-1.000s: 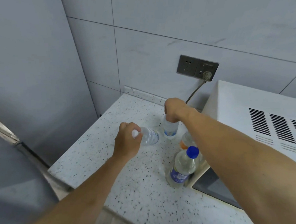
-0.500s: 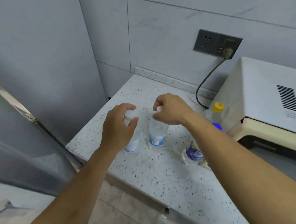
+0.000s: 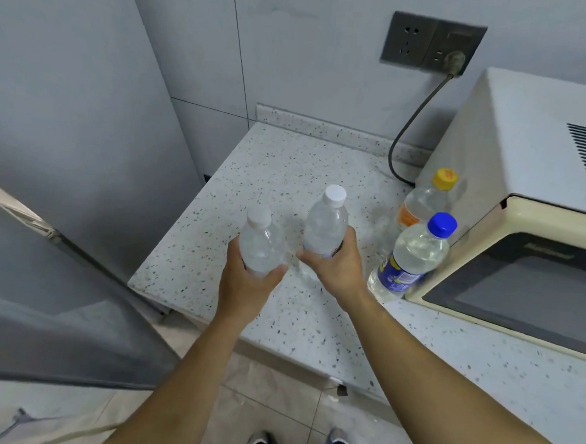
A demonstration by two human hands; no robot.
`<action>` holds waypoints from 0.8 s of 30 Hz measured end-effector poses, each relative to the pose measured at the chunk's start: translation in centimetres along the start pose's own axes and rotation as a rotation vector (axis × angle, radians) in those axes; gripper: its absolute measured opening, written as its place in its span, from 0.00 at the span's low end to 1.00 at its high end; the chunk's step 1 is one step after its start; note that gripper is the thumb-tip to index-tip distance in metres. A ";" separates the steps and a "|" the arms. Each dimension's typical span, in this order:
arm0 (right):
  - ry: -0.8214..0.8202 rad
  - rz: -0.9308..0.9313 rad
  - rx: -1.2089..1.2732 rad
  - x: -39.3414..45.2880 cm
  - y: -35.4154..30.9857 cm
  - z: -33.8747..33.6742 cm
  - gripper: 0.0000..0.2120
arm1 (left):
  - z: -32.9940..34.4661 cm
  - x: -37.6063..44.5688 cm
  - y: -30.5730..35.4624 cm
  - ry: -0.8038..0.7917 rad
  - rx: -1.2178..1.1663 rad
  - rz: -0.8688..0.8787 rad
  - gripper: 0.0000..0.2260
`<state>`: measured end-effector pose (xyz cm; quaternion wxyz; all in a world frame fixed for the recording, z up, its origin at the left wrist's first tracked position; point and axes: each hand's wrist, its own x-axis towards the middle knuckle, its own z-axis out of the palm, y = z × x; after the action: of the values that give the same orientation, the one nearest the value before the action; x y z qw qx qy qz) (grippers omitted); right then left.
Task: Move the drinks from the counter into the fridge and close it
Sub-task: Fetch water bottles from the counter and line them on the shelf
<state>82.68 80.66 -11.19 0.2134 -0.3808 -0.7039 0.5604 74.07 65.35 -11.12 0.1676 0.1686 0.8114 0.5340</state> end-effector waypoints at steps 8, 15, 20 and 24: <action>0.085 0.009 0.099 -2.1 1.0 -0.5 0.31 | 0.0 0.0 -1.8 -0.035 -0.095 -0.066 0.30; 0.067 0.116 0.258 -8.3 2.2 -3.2 0.21 | -1.0 -2.4 -2.9 -0.146 -0.303 -0.092 0.18; -0.024 0.312 0.502 -11.2 2.2 -4.7 0.22 | -1.3 -6.0 -2.7 -0.340 -0.697 -0.250 0.21; -0.165 0.480 0.708 -13.4 3.0 -5.7 0.21 | -1.8 -9.2 -2.8 -0.374 -0.806 -0.516 0.28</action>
<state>96.00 74.15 -10.73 0.1372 -0.3910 -0.3746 0.8295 81.12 58.67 -12.14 0.4880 -0.0227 0.5124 0.7063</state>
